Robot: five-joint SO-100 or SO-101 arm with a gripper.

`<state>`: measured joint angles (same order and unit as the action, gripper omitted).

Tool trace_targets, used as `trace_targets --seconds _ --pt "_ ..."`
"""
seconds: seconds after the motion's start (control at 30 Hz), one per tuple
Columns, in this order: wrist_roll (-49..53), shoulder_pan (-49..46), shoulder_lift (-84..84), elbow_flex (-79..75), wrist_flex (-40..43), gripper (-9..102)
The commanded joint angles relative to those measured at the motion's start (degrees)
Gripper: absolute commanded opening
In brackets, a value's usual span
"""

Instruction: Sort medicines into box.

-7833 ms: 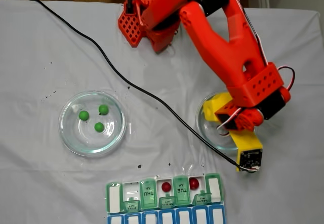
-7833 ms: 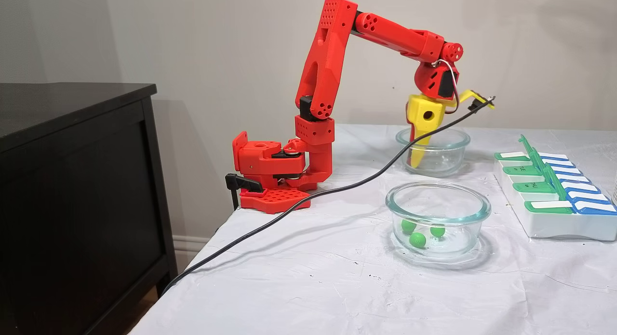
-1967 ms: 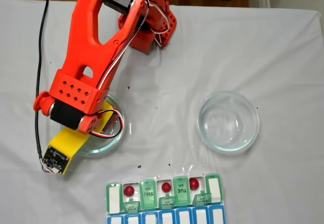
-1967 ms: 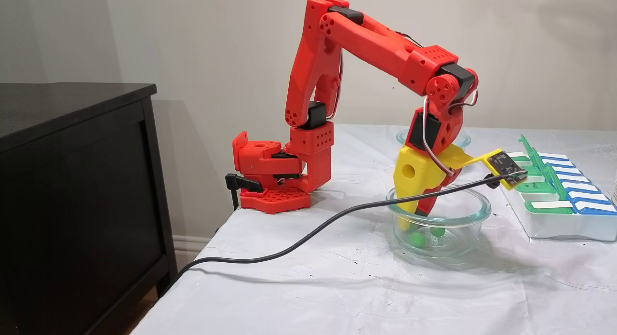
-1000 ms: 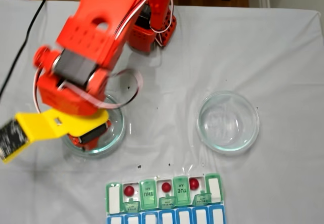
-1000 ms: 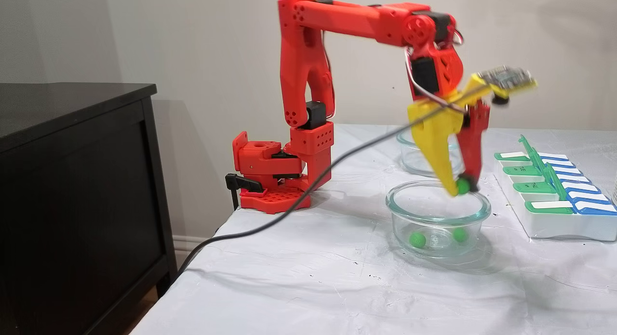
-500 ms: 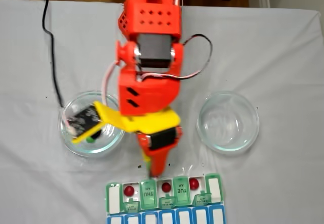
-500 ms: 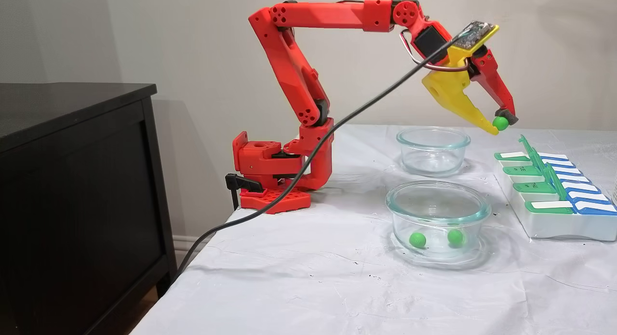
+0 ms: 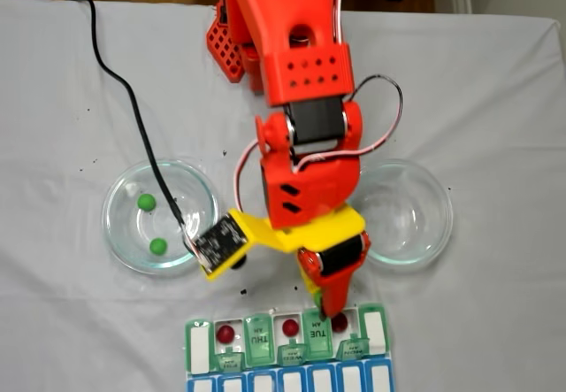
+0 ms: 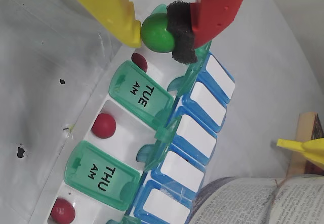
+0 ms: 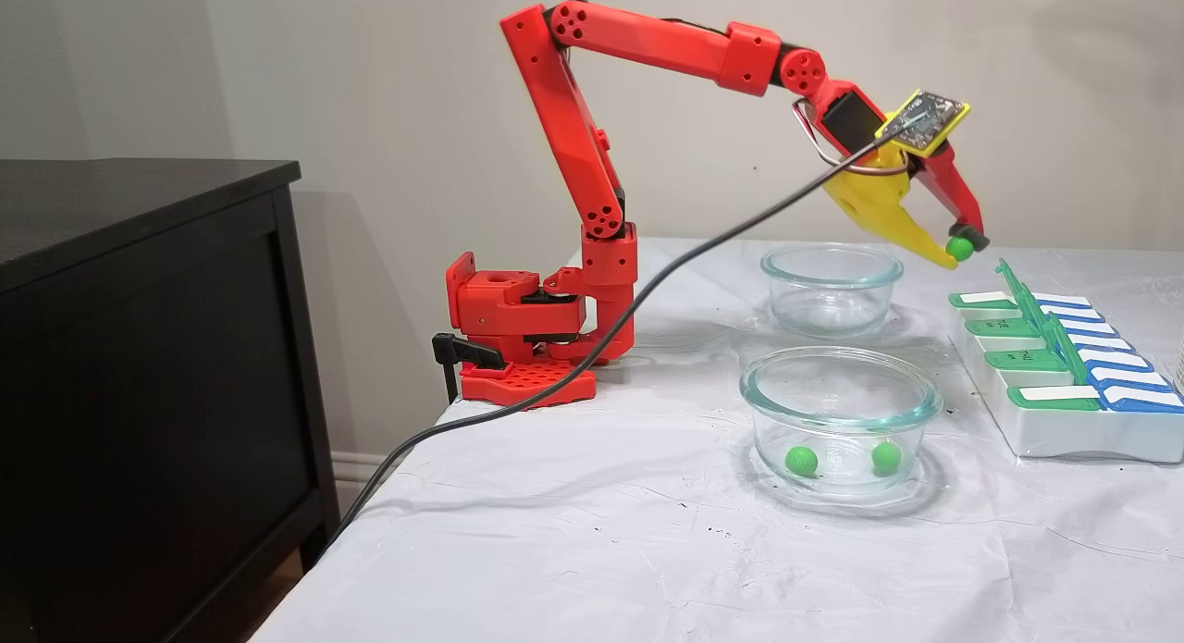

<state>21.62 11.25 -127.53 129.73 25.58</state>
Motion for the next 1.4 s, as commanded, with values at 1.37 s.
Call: trace_targets --seconds 1.37 --pt "-0.4 3.3 14.6 2.0 -29.0 5"
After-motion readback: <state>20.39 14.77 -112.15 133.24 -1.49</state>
